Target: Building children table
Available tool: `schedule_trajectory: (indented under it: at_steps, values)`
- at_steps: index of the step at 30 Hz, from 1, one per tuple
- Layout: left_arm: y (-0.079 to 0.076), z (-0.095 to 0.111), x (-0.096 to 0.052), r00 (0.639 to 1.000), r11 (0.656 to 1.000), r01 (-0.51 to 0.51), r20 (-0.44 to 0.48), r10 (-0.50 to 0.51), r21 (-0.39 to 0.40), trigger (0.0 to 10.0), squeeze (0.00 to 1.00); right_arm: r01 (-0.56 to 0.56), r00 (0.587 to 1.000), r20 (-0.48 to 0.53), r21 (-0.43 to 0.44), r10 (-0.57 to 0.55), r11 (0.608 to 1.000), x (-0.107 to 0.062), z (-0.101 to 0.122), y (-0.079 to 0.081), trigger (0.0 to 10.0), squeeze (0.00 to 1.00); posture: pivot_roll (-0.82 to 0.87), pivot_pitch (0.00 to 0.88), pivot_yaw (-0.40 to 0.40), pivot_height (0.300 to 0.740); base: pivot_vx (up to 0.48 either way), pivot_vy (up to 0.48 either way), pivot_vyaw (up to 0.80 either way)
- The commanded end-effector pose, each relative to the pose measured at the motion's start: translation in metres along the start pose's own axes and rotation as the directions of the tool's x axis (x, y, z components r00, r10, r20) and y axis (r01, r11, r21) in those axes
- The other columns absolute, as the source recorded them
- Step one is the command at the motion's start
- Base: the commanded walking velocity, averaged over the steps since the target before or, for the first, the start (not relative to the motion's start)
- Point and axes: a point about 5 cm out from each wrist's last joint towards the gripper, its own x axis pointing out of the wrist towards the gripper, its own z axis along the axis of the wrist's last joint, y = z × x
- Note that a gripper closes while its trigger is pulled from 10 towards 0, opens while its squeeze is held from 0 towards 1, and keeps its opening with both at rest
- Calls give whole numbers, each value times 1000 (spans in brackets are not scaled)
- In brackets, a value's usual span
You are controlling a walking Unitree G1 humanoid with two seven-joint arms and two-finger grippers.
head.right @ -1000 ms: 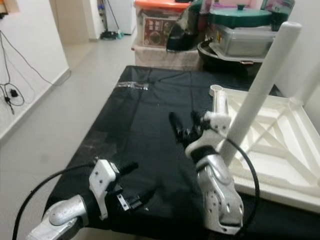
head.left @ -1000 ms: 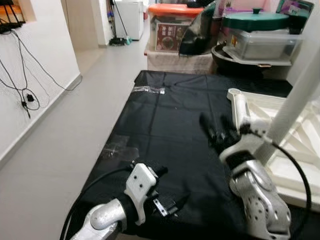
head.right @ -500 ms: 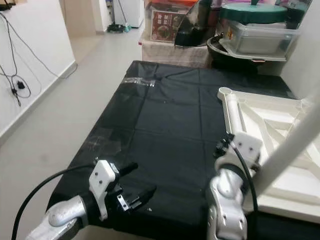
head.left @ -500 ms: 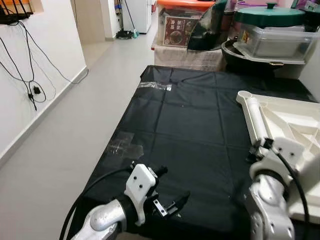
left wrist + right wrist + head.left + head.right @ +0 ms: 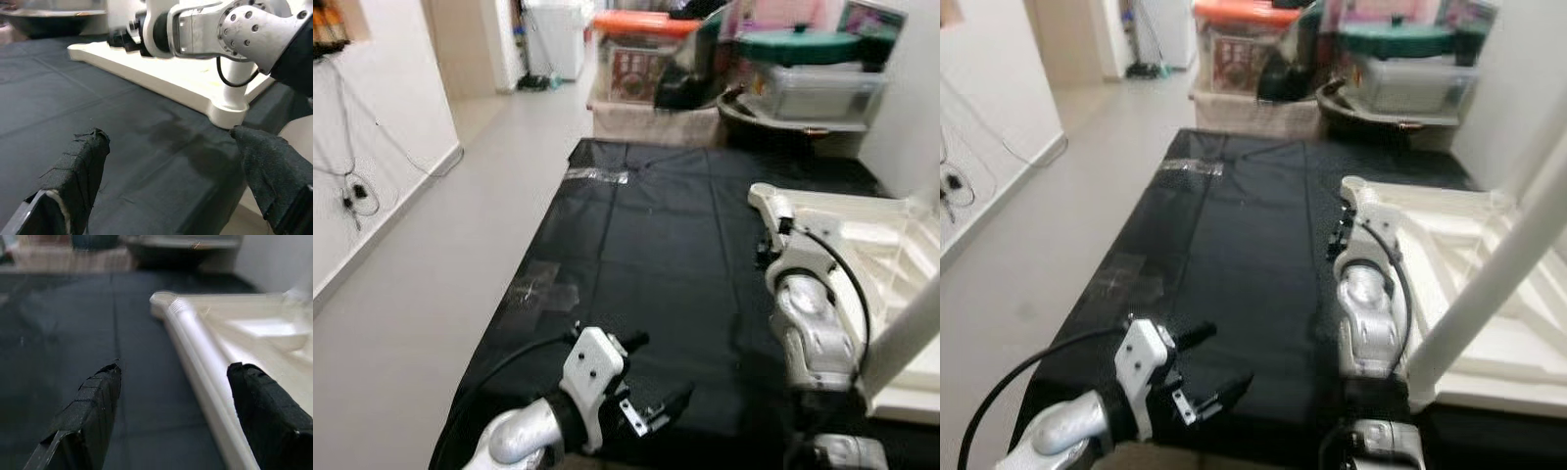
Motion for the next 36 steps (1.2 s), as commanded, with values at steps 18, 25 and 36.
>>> schedule_trajectory:
  at_steps: [18,25,36]
  values:
    - [-13,3,-7,997,997,48,-66,-45,53,10000,0,209,926,-324,14,-193,978,43,-16,-68,10000,0,189,148,-62,740,0,0,0]
    - [-22,0,-12,993,996,79,-92,-74,51,10000,0,191,918,-365,71,-153,979,44,-18,-68,10000,0,192,171,-67,740,0,0,0]
    - [-23,0,-10,994,997,62,-97,-58,44,10000,0,63,977,-210,128,-35,990,52,18,-58,10000,0,183,162,-74,740,0,0,0]
